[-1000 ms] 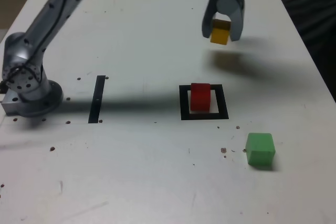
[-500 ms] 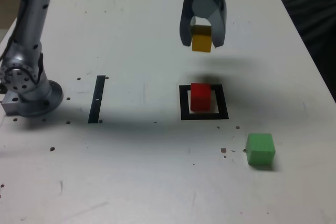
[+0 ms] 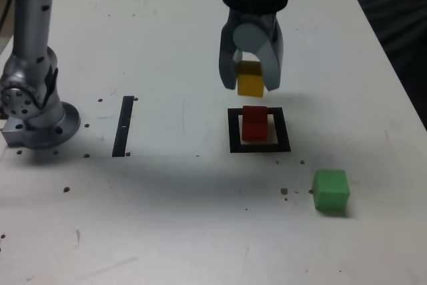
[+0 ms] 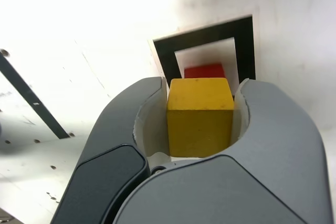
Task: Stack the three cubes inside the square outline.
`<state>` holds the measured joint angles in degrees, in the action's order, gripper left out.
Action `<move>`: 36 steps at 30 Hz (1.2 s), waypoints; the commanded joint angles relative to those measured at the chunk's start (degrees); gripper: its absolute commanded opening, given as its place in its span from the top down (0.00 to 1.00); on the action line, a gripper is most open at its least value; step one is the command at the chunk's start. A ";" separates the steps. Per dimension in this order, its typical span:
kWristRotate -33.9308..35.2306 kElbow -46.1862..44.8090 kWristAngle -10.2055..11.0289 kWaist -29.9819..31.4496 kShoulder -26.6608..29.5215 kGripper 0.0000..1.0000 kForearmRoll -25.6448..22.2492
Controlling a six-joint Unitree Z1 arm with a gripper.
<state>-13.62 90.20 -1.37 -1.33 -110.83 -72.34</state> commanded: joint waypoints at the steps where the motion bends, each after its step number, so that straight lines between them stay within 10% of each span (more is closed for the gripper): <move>1: 0.60 -0.99 -0.43 1.12 0.60 0.74 0.99; 21: 1.93 -4.52 -1.11 3.17 -0.24 0.72 5.81; 29: 1.68 -6.75 -2.05 2.75 -1.15 0.09 7.36; 36: 1.66 -7.05 -2.07 2.65 -0.89 0.01 8.36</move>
<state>-11.87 83.14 -3.43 1.38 -111.89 -64.18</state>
